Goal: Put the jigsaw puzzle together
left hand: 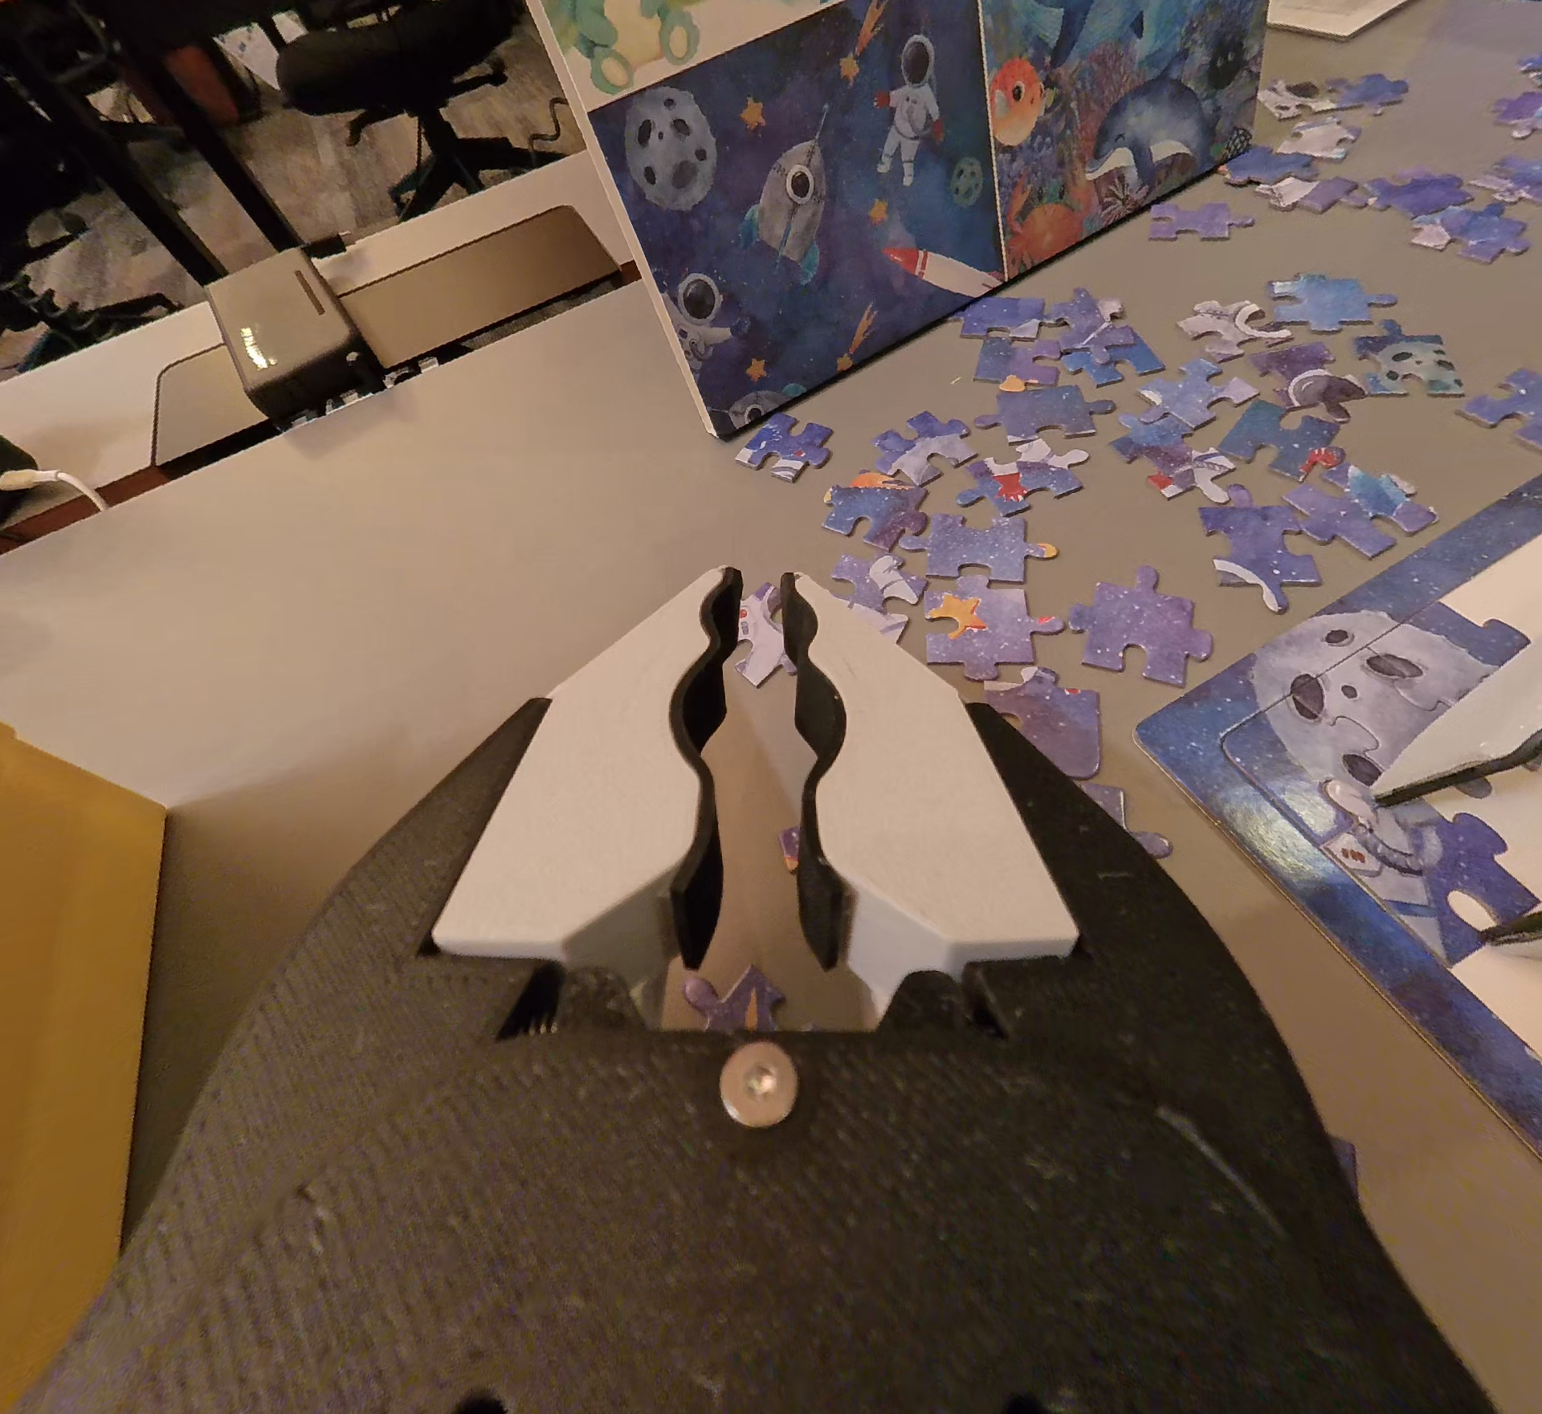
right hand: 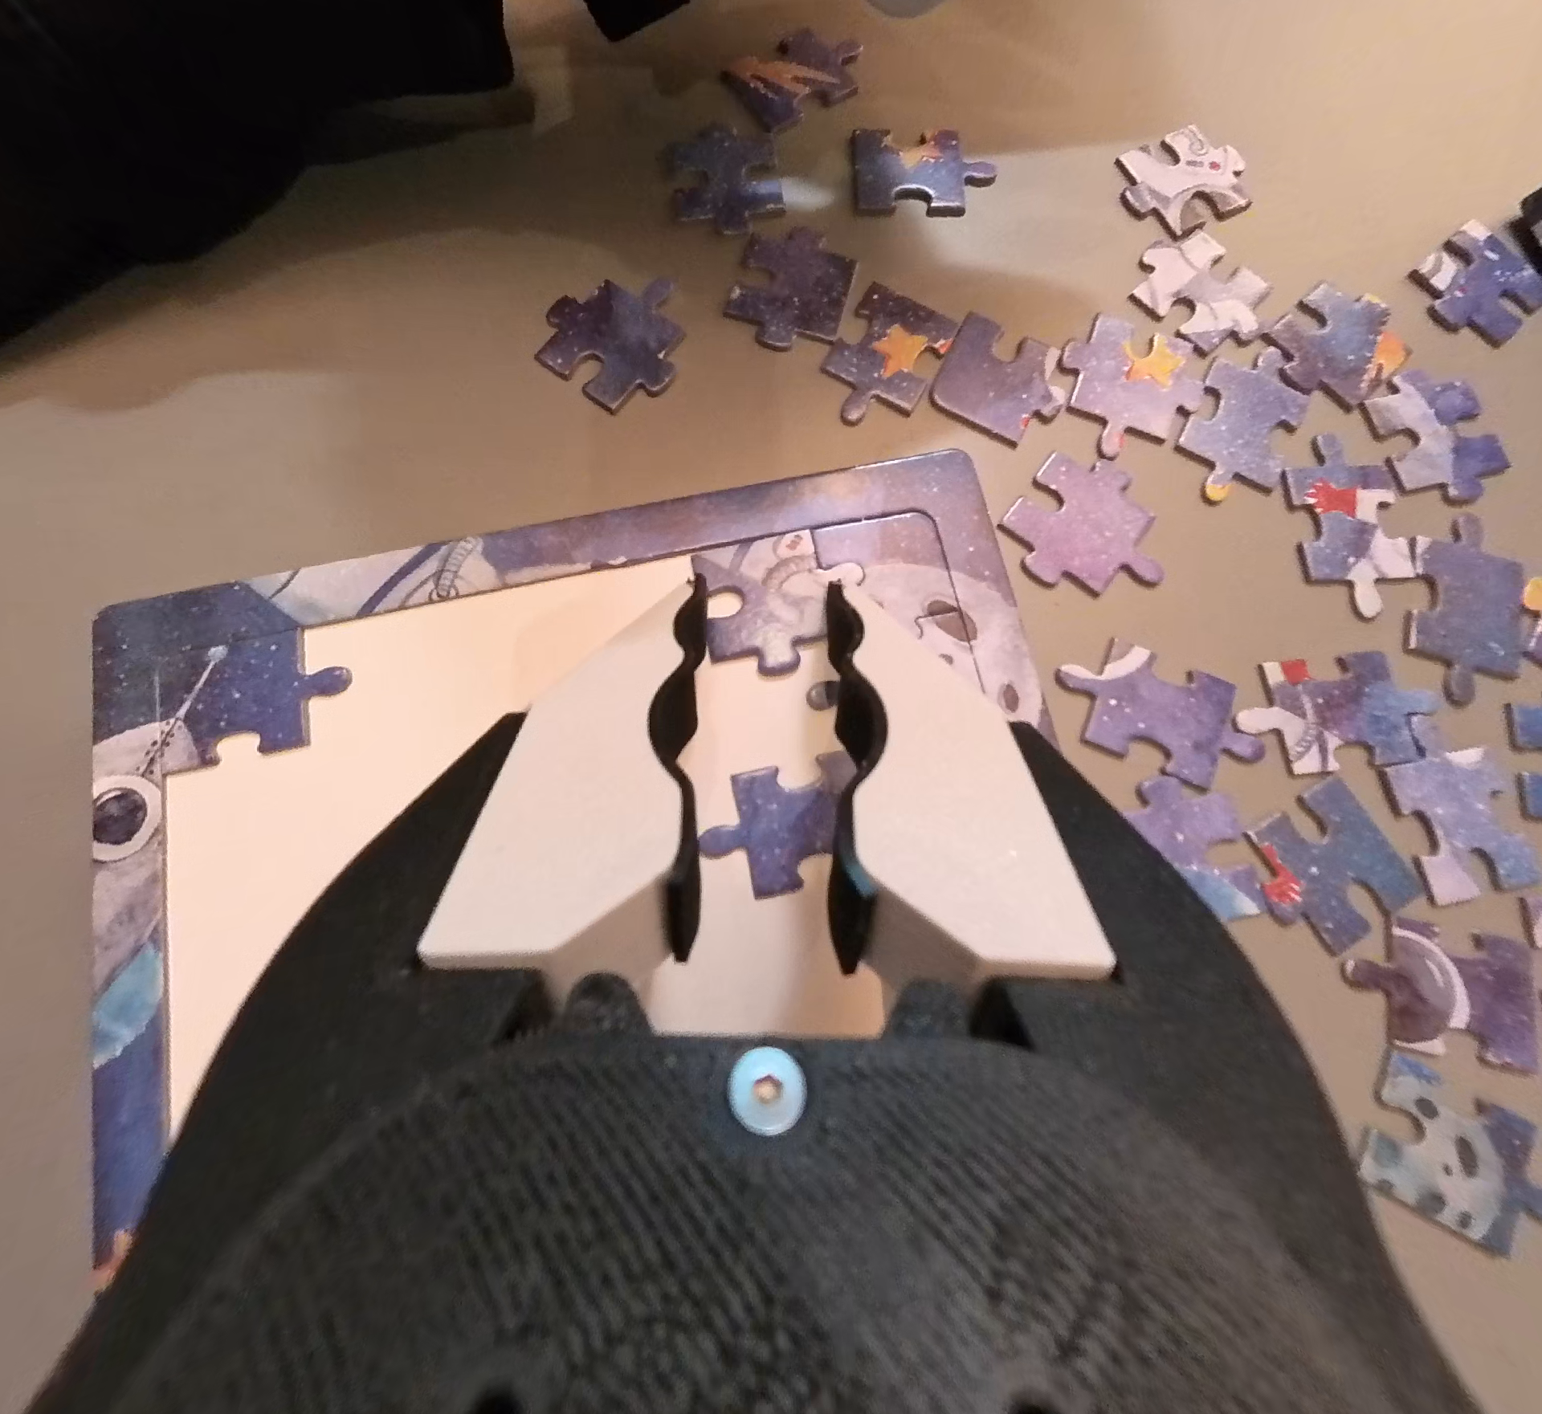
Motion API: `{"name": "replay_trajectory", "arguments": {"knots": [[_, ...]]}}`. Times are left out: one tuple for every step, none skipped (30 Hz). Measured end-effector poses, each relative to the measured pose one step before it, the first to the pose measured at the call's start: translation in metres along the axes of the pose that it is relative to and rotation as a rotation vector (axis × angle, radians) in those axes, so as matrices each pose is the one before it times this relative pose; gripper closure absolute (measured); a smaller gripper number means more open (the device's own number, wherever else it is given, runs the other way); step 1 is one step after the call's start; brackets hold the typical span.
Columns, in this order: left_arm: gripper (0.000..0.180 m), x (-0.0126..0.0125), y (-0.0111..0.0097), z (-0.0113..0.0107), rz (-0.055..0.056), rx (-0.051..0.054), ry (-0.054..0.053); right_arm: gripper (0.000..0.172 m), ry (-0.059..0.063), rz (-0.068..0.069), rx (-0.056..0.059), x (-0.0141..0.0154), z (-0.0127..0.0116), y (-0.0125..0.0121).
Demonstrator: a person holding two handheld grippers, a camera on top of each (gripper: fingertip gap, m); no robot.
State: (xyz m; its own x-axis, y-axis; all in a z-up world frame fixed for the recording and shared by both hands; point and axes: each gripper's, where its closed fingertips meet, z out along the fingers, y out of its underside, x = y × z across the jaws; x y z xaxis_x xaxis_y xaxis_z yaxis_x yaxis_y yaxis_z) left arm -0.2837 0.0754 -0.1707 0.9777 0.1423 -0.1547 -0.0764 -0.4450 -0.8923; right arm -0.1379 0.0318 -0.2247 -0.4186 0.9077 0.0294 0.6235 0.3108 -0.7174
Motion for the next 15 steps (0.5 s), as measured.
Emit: {"name": "replay_trajectory", "arguments": {"knots": [[0.173,0.0001,-0.00007,0.00001,0.0001,0.0004,0.0001,0.145,0.0012,-0.0013,0.0017,-0.00019,0.00019,-0.00046],[0.173,-0.00005,0.00001,-0.00007,0.0,0.0003,-0.0003,0.145,0.0004,-0.0013,0.003,-0.00034,0.00008,-0.00073],[0.173,0.00004,0.0,0.00007,-0.0001,-0.0003,0.0001,0.145,-0.0008,-0.0008,0.0028,-0.00041,0.00017,-0.00066],[0.173,0.0,0.00012,0.00003,0.0002,-0.0002,0.0,0.145,-0.001,0.0001,0.001,-0.00044,0.00048,-0.00054],[0.173,-0.00005,0.00004,-0.00002,0.0002,-0.0003,-0.0002,0.145,0.0,-0.0009,-0.0013,-0.00037,0.00058,-0.0002],[0.173,0.00001,-0.00017,0.0,-0.0001,0.0006,0.0002,0.145,0.0026,-0.0039,-0.0022,-0.00011,0.00051,0.00019],[0.173,-0.00001,-0.00003,-0.00005,-0.0003,0.0005,-0.0001,0.145,0.0035,-0.0056,-0.0017,0.00006,0.0002,0.00002],[0.173,-0.00013,-0.00006,-0.0001,-0.0005,0.0002,-0.0003,0.145,0.0017,-0.0037,-0.0006,0.00006,-0.00021,-0.00006],[0.173,-0.00003,0.00001,-0.00005,-0.0006,0.0003,0.0003,0.145,0.0,-0.001,0.001,-0.00001,-0.0002,-0.00016],[0.173,0.00001,-0.00012,-0.00003,-0.0001,0.0002,0.0002,0.145,-0.0014,0.0006,0.0041,0.00002,-0.0003,-0.00055],[0.173,0.00004,-0.00006,0.0,0.0006,0.0003,-0.0002,0.145,-0.0028,0.002,0.0061,-0.00015,-0.00019,-0.00093],[0.173,0.00016,-0.00003,0.00004,0.0006,-0.0002,0.0,0.144,-0.0052,0.0029,0.0044,-0.00043,0.00016,-0.00059],[0.173,0.00003,0.0002,0.00005,0.0005,-0.0011,0.0002,0.144,-0.0059,0.0037,0.0003,-0.00062,0.00068,0.00018],[0.173,0.0001,0.00009,0.00008,0.0003,-0.0004,-0.0001,0.143,-0.0024,0.0029,-0.0018,-0.00008,0.00094,0.00092],[0.173,0.0,-0.00015,-0.00001,-0.0001,0.0004,0.0001,0.143,0.0,0.0008,0.0026,0.00019,0.00064,0.00031]]}}
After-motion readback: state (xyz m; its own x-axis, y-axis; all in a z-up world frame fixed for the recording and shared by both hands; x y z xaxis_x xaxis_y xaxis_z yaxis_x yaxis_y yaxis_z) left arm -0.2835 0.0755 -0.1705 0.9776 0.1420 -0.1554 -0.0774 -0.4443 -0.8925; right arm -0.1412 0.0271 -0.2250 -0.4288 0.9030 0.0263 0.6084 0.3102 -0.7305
